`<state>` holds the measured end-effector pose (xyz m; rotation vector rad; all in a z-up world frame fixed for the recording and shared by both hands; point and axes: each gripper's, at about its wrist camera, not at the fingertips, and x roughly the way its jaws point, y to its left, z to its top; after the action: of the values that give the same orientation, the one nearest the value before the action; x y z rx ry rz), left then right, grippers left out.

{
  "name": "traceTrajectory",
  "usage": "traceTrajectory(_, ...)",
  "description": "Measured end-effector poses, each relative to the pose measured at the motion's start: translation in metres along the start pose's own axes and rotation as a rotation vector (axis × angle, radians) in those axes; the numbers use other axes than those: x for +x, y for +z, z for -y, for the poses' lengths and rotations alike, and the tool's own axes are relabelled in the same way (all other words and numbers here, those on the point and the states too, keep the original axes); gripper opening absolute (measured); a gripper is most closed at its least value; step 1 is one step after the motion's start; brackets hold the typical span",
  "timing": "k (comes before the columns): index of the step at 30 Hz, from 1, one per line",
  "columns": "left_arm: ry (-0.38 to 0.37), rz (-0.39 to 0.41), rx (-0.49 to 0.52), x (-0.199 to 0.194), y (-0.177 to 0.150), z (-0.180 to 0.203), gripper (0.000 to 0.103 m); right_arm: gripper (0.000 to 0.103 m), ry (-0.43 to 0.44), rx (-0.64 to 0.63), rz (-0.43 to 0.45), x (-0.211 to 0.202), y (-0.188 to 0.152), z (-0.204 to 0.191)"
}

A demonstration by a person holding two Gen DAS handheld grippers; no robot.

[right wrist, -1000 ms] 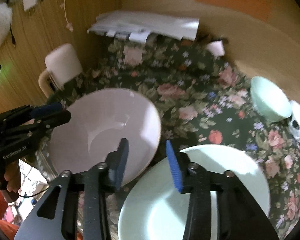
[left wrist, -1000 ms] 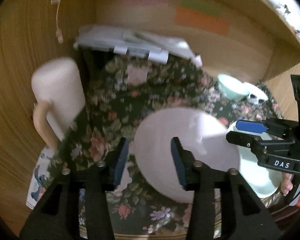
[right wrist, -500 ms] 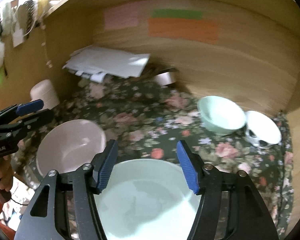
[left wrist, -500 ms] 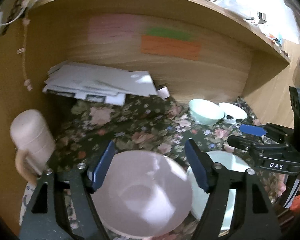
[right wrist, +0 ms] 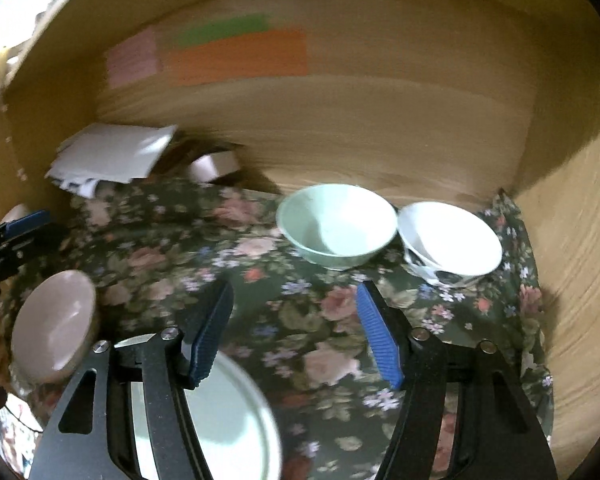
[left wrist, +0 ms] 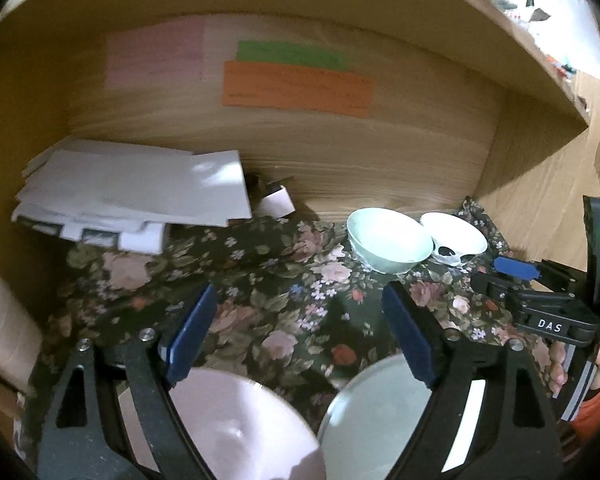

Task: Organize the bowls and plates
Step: 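Reach the left gripper to the mint green bowl and grasp its rim, then lift the mint green bowl with the left gripper and carry it over the pink bowl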

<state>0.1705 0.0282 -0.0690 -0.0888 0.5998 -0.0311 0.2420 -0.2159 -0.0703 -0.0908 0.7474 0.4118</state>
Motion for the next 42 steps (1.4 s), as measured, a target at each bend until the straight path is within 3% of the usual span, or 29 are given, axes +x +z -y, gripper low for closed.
traceTrajectory(15, -0.062, -0.129, 0.039, 0.095, 0.031, 0.018, 0.085, 0.060, -0.010, 0.119, -0.115, 0.086, 0.026, 0.057)
traceTrajectory(27, -0.043, -0.212, 0.011, 0.129, 0.032, 0.010, 0.085, 0.044, 0.023, 0.218, -0.205, 0.135, 0.029, 0.073)
traceTrajectory(32, -0.037, -0.236, 0.006, 0.137, 0.029, 0.009, 0.085, 0.039, -0.026, 0.167, -0.208, 0.138, 0.029, 0.068)
traceTrajectory(35, -0.033, -0.247, 0.011, 0.140, 0.028, 0.010, 0.085, 0.031, -0.046, 0.130, -0.220, 0.141, 0.029, 0.063)
traceTrajectory(37, -0.030, -0.257, 0.018, 0.143, 0.027, 0.012, 0.085, 0.024, -0.038, 0.114, -0.230, 0.143, 0.029, 0.061)
traceTrajectory(42, -0.026, -0.281, 0.021, 0.149, 0.025, 0.013, 0.085, 0.022, 0.011, 0.041, -0.220, 0.130, 0.024, 0.042)
